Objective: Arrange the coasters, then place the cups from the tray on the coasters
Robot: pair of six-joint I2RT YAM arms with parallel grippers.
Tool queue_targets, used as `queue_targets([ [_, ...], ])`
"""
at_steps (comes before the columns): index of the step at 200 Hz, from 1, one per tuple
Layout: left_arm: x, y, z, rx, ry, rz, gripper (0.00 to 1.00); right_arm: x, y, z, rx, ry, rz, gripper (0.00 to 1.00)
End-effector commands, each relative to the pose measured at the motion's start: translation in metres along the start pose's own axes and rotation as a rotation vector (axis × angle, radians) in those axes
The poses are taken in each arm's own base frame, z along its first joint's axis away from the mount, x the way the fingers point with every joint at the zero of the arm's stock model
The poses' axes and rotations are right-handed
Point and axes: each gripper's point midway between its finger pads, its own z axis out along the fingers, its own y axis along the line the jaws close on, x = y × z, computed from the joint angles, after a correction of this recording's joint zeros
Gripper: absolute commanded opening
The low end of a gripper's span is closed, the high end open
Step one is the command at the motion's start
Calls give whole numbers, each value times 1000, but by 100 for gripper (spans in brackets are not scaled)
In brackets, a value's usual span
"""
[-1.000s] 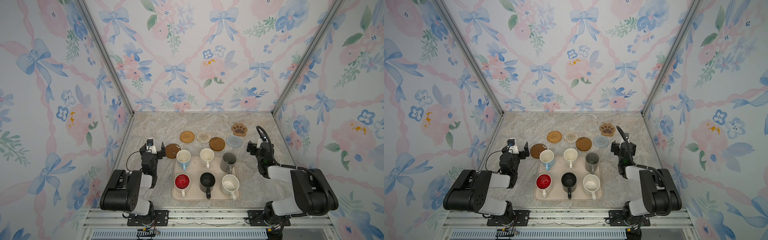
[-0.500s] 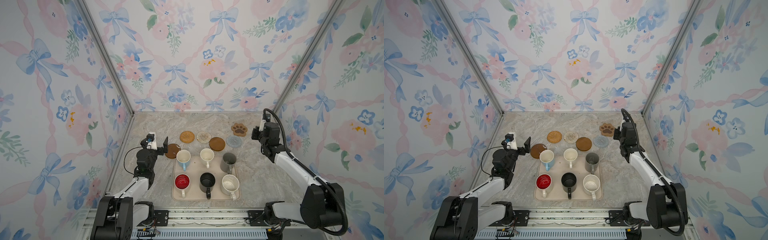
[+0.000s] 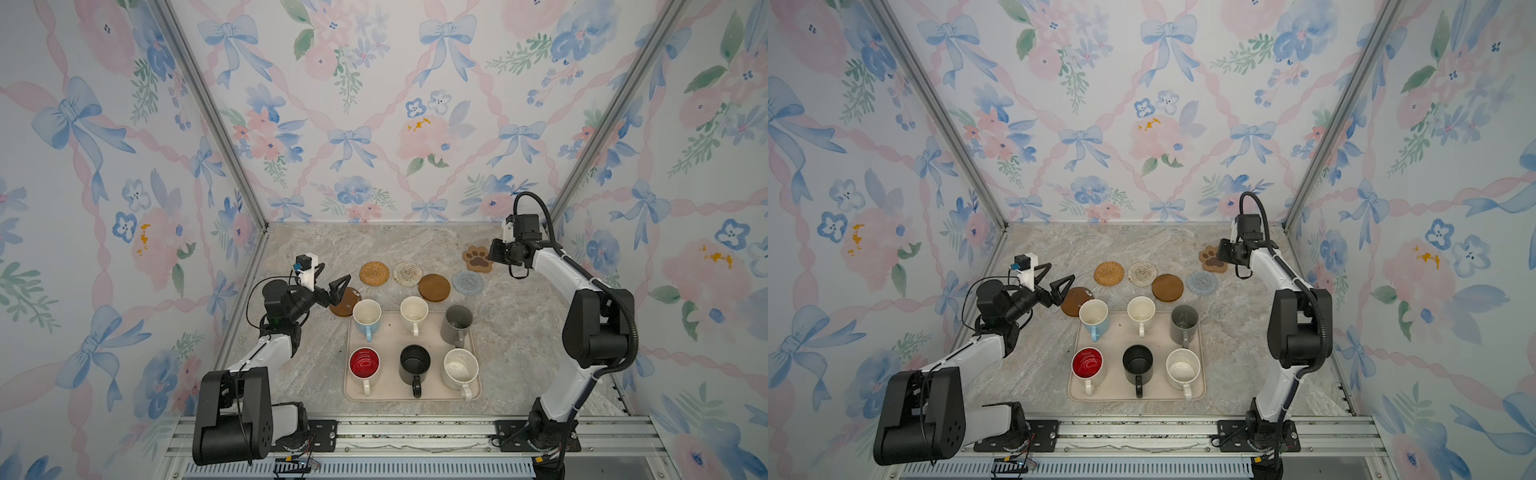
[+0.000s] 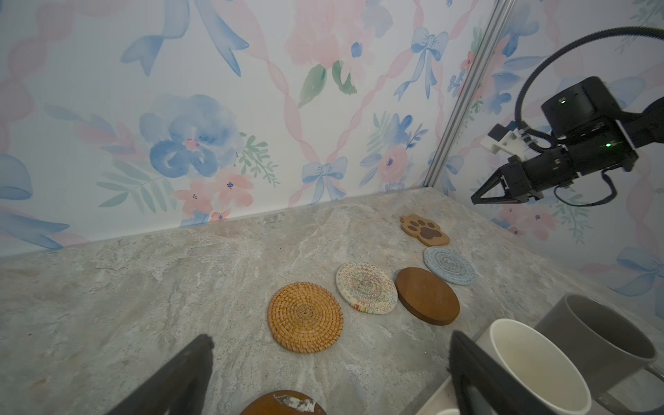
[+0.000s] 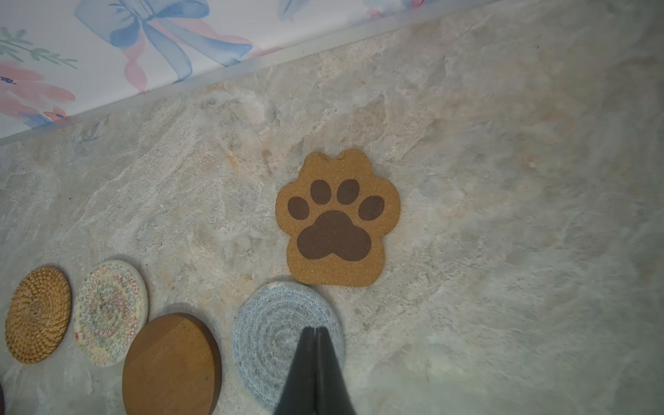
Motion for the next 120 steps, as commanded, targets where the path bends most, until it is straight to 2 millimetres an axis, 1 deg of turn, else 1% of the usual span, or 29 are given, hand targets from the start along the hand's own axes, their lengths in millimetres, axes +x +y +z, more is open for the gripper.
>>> queue_targets([
  [1,-4,-17,2,168,6,-66,96,10,12,13,-104,107,106,0],
  [11,-5,-18,2,209,14,-86,93,10,9,19,-92,114,113,0],
  [33,-2,-17,2,245,32,-122,93,6,3,27,-61,99,120,0],
  [64,0,-18,0,245,33,-119,98,6,-2,46,-40,133,128,0],
  [88,3,-18,-1,240,35,-118,98,3,-6,59,-21,132,138,0],
  [120,5,-17,1,242,41,-127,98,-5,-6,76,-12,134,146,0],
])
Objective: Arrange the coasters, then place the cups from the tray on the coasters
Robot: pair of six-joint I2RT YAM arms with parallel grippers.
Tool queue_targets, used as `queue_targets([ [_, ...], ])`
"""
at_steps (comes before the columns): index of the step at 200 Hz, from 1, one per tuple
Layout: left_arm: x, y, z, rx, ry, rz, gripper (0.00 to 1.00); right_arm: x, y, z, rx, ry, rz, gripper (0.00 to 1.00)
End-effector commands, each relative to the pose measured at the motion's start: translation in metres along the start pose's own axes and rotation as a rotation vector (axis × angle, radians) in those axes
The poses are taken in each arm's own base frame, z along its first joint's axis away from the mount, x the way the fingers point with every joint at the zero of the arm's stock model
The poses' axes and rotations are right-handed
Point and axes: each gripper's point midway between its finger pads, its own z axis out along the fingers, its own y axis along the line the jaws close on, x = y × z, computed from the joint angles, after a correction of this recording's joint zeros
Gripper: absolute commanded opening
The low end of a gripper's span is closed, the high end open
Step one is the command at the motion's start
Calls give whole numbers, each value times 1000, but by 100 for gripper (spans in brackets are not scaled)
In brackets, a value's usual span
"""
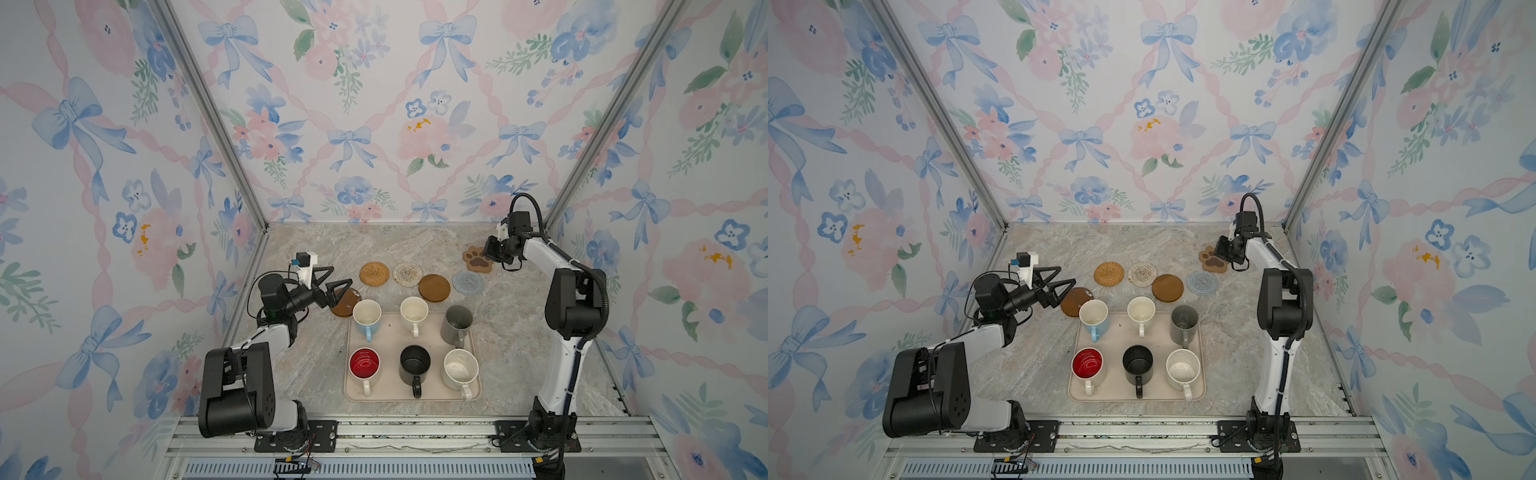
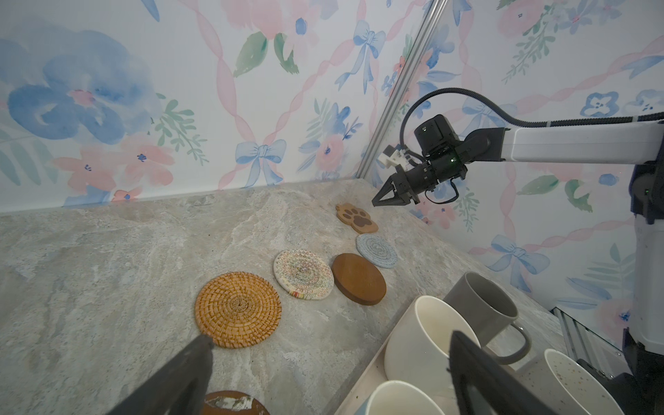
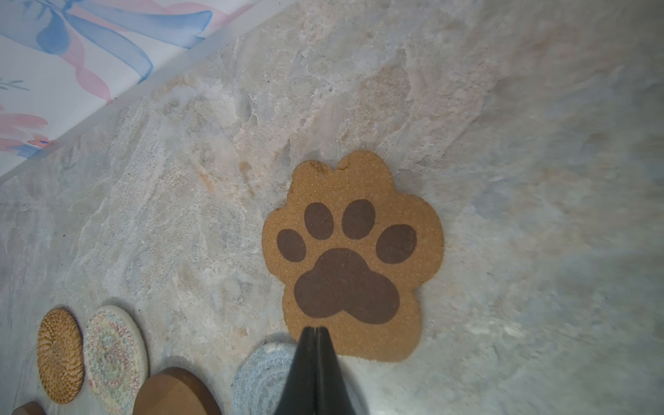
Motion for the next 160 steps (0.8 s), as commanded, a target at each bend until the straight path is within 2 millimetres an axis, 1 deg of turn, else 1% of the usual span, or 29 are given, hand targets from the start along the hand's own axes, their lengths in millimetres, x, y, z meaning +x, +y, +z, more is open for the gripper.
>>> queue_targets([
  [1,-1,-2,-1,23,-2,-3,98,1,0,14,25,31,21,0],
  [23,0,0,0,23,1,-9,98,-8,4,22,31,22,20,0],
  [41,2,2,1,20,4,-16,98,-10,8,30,29,23,23,0],
  [58,2,3,2,21,5,-20,98,-12,12,39,31,33,18,0],
  [78,3,6,2,13,6,-24,98,-6,11,51,42,69,20,0],
  [104,4,9,3,2,5,-32,98,4,2,61,84,100,22,0],
  [160,3,13,4,-14,-11,-39,98,21,-23,60,170,155,29,0],
])
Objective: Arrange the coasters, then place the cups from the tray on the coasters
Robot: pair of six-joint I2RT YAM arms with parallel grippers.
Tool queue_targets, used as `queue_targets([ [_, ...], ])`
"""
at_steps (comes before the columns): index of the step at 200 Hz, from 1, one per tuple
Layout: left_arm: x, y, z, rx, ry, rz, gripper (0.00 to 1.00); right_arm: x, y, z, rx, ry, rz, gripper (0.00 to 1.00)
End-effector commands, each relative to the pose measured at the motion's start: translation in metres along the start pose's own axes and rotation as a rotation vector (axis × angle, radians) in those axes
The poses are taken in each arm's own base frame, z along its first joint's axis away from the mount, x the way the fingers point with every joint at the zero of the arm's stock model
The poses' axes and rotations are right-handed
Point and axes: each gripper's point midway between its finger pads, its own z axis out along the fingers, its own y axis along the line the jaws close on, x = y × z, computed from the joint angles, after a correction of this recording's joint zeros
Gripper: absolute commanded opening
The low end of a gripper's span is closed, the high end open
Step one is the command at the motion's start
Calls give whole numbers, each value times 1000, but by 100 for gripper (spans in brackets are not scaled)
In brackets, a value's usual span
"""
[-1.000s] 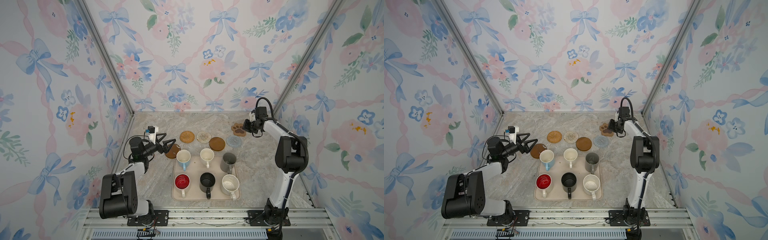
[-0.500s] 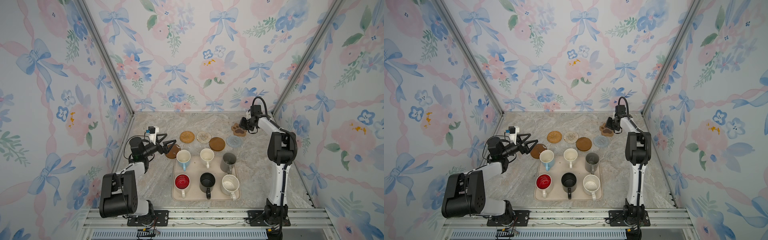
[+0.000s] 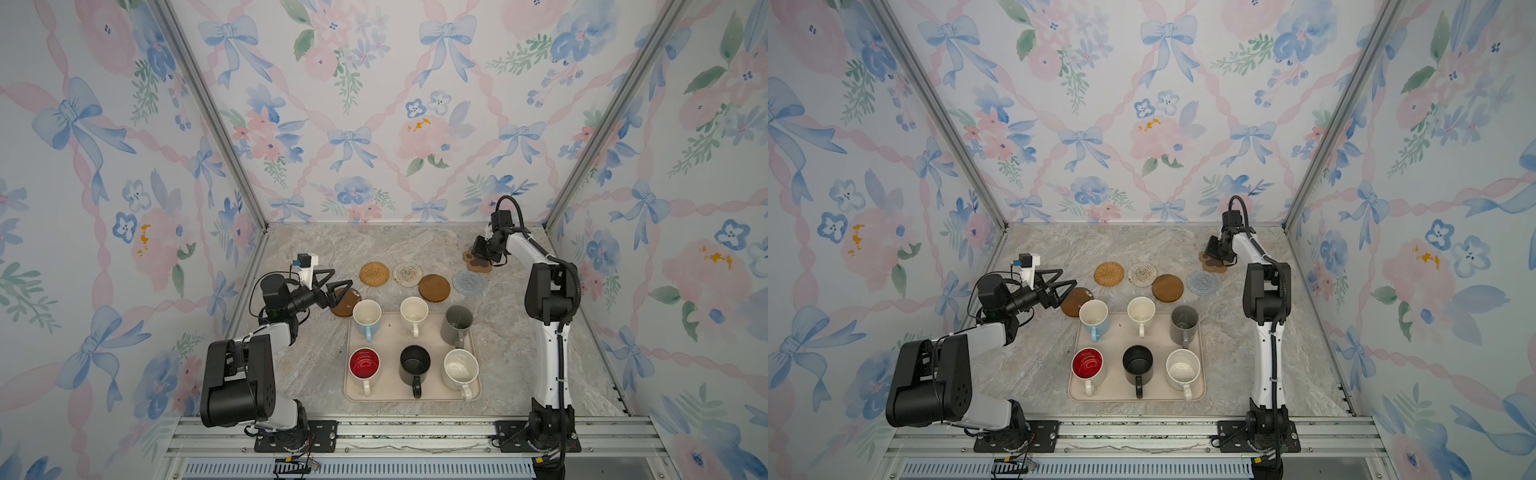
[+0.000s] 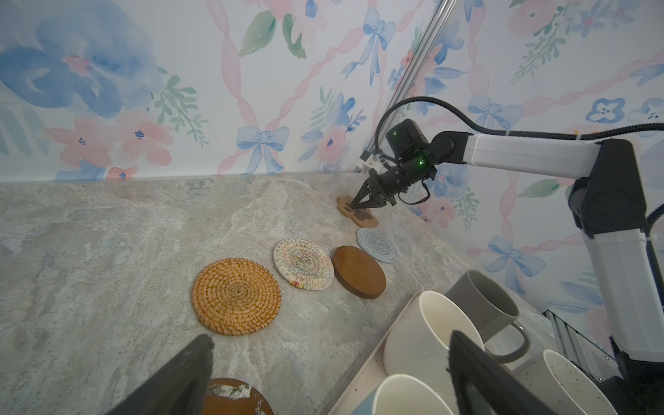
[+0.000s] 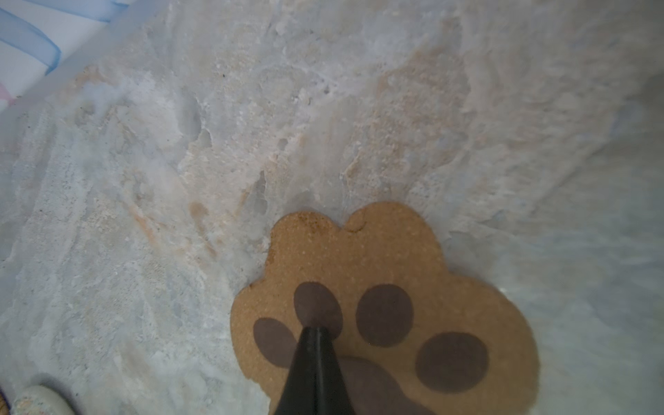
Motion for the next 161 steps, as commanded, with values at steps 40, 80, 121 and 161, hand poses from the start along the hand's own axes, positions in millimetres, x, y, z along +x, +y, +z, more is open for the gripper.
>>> queue_targets([
  [40,-10,3,-1,-9,-37,16,98,39,-43,3,135,118,34,0],
  [80,-10,3,-1,-7,-40,15,98,47,-57,-5,155,125,65,0],
  [121,-11,3,-1,-6,-43,11,98,24,-23,-17,-18,37,82,0],
  [161,-10,3,-1,-7,-44,12,98,-17,18,-39,-119,-114,82,0],
])
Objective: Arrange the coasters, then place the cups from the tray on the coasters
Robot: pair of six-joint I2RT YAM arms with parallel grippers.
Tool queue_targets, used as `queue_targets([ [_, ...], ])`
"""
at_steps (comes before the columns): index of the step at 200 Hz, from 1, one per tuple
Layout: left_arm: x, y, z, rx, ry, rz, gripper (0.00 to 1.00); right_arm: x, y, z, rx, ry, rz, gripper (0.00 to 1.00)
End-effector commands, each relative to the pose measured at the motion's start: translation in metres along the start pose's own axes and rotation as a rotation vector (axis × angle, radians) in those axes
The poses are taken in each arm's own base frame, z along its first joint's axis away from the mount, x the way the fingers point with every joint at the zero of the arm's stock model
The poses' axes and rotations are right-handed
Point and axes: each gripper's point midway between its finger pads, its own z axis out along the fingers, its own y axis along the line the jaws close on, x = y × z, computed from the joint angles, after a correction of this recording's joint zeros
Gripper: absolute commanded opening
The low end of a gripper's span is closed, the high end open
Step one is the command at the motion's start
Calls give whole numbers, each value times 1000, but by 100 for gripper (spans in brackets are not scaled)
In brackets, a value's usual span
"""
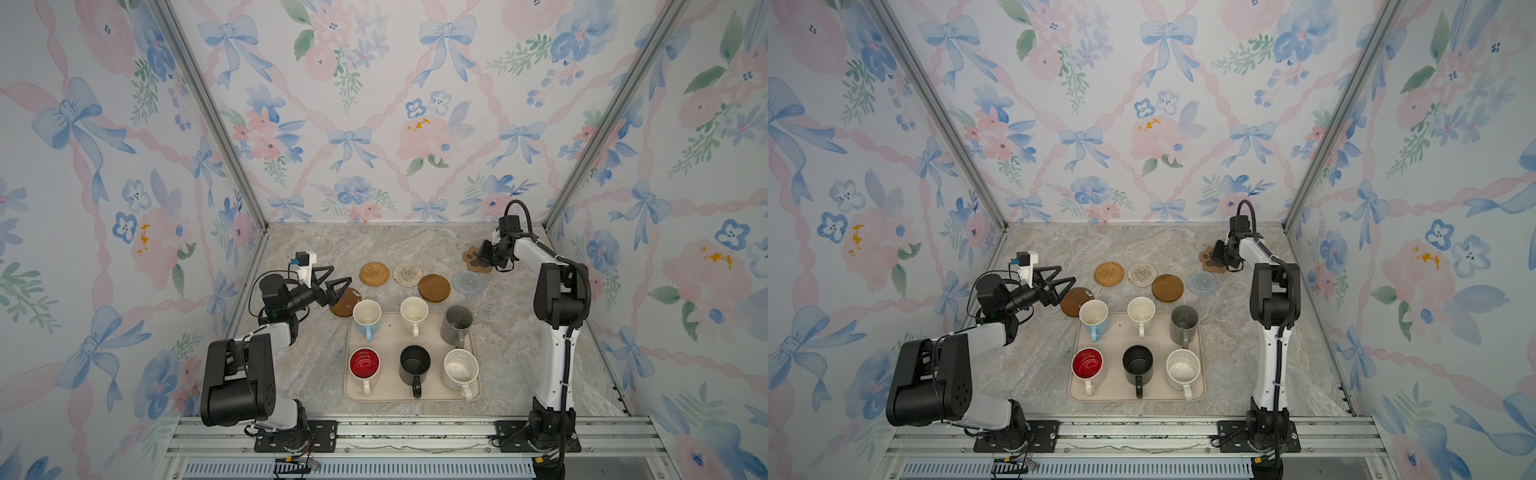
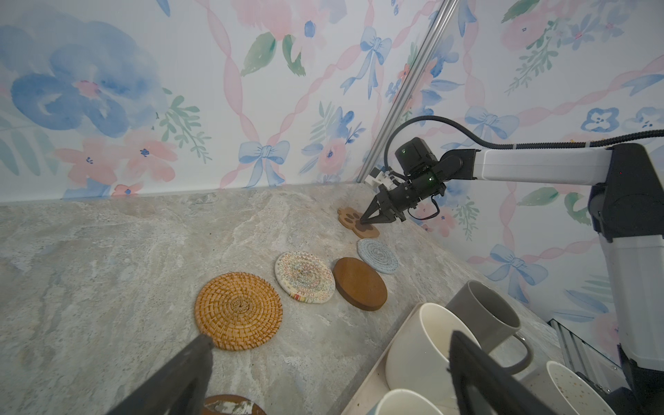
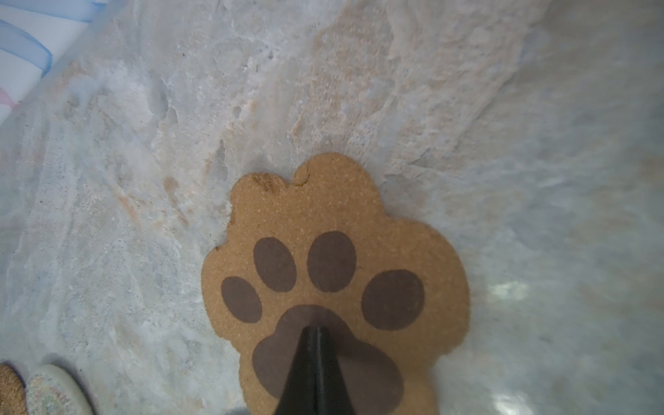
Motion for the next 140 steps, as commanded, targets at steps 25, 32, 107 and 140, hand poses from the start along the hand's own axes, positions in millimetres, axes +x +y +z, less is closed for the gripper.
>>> queue_targets([
  [25,0,4,-1,-8,-11,-2,98,-43,53,-27,-118,-155,11,0],
  [32,1,4,-1,-8,-9,-4,98,-46,56,-25,-126,-161,14,0],
  [107,-4,2,-2,-5,-25,-6,98,-71,79,5,-193,-199,59,0],
  [140,-5,1,-2,-5,-33,-6,98,-74,81,13,-197,-196,71,0],
])
